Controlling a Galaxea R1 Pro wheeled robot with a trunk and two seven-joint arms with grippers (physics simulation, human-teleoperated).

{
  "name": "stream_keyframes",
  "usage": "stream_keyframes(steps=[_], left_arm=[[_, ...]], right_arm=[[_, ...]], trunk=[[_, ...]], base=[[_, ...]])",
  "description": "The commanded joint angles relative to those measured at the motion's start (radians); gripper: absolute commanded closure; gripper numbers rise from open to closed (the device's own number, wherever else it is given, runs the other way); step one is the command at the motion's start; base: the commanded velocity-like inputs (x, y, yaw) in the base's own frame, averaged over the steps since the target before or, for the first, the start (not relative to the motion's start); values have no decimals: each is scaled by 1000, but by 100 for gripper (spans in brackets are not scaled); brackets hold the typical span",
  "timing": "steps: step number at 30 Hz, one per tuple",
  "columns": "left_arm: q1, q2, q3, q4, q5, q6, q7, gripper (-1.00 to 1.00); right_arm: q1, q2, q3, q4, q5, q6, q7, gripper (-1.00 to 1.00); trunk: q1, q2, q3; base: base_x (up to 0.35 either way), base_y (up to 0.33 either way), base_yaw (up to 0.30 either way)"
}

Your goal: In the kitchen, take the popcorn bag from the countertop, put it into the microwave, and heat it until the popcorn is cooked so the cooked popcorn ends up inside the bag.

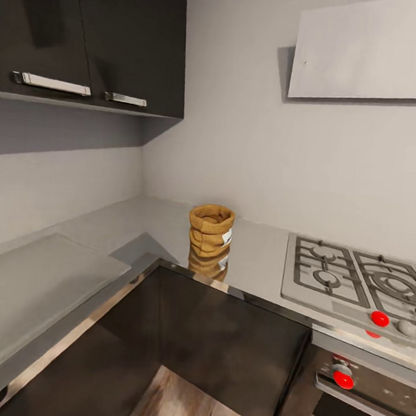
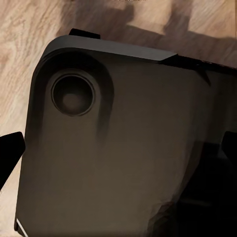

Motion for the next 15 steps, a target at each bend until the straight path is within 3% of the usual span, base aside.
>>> stream_keyframes(steps=[1, 15], left_arm=[[0, 0, 4, 0, 5, -3, -1, -100], [0, 0, 4, 0, 5, -3, -2, -100]], right_arm=[[-1, -1, -8, 3, 7, -5, 2, -100], [-1, -1, -9, 3, 6, -5, 2, -100]], trunk=[[0, -1, -1], [0, -1, -1]], base=[[0, 1, -238], [0, 0, -239]])
